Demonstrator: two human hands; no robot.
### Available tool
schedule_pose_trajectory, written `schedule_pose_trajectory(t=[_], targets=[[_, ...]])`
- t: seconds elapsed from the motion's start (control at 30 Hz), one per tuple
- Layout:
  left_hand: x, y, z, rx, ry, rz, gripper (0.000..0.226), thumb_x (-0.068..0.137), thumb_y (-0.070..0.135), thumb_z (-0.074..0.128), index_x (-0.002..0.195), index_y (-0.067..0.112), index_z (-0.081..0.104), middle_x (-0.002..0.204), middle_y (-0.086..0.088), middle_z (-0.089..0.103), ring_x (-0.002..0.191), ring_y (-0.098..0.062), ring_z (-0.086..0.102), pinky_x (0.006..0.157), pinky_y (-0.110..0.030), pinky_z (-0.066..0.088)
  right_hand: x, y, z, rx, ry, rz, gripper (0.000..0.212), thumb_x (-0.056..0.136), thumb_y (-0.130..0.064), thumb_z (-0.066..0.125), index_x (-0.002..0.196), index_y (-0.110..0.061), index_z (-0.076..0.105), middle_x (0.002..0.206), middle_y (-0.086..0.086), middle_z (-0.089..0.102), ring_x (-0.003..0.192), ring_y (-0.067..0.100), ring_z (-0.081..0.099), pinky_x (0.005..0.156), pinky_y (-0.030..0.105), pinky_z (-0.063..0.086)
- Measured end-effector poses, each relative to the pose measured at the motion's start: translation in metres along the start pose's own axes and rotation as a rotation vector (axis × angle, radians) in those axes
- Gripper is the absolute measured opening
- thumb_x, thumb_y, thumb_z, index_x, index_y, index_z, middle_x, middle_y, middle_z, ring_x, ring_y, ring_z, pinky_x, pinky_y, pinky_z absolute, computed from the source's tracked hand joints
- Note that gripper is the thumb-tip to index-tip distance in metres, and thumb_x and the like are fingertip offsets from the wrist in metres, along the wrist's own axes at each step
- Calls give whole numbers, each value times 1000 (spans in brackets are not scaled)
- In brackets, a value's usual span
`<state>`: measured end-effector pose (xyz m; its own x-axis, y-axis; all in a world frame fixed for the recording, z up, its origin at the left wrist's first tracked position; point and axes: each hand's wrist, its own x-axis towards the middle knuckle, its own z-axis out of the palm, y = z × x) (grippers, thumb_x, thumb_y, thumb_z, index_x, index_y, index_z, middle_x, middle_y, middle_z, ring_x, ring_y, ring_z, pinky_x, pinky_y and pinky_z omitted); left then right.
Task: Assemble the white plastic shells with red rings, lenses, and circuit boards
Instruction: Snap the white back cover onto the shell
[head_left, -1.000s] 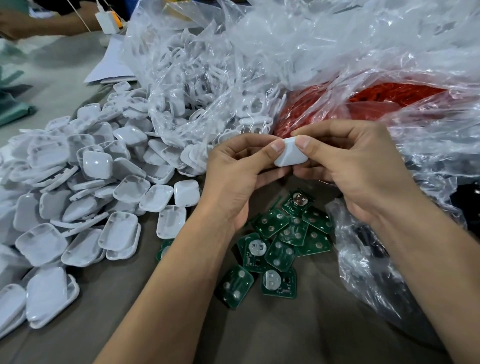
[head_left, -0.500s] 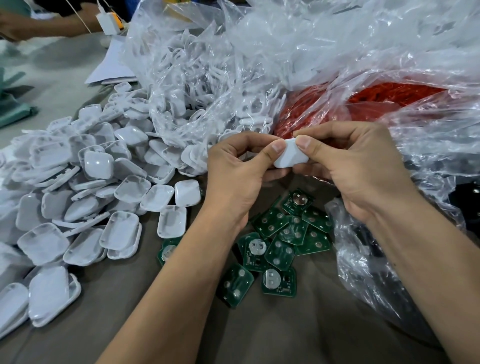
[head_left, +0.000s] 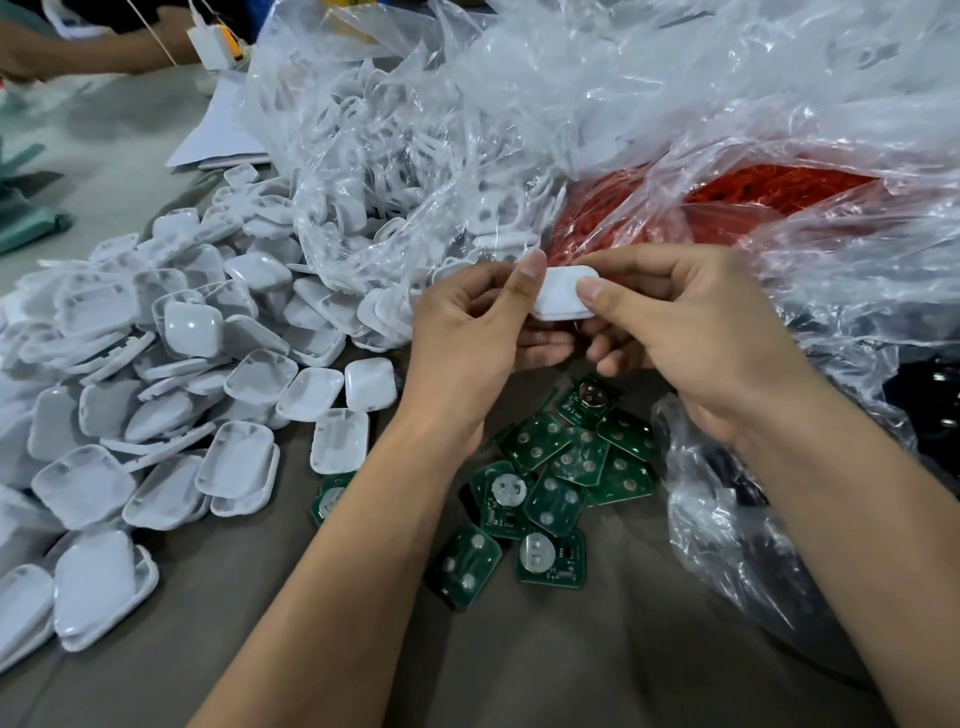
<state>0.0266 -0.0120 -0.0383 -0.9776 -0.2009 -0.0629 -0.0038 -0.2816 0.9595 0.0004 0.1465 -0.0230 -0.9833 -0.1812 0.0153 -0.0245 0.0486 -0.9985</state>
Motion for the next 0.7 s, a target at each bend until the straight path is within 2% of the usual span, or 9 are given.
schedule_pose_trajectory(t=[0.07,0.17,0.37,0.7], targets=[[-1,2,-1,14,-79,-27,14,96,14,70,104,3,72,81,-15,76,65,-20,74,60,-23,60,1,0,-1,-3,-2,5,12,95,-8,73,103,-15,79,72,11,74,52,18,64,47,22,52],[-2,2,-3,4,-103,-61,13,94,2,70,106,0,70,78,-15,75,64,-17,73,60,-22,60,1,-1,-1,-21,-36,14,15,96,-9,72,108,-16,78,71,15,72,50,17,61,43,21,49],[-3,4,-6,-14,-85,-53,25,90,2,73,115,3,69,74,-15,74,60,-17,71,56,-20,57,-1,-2,-3,-24,-85,24,13,96,-12,72,108,-13,78,64,8,69,47,15,58,39,19,45],[-4,4,-4,-43,-85,-101,23,89,-4,73,110,3,68,74,-18,72,57,-17,69,54,-20,56,1,-1,-3,25,-67,79,16,91,-4,75,106,-9,76,61,8,67,42,10,53,34,16,37]])
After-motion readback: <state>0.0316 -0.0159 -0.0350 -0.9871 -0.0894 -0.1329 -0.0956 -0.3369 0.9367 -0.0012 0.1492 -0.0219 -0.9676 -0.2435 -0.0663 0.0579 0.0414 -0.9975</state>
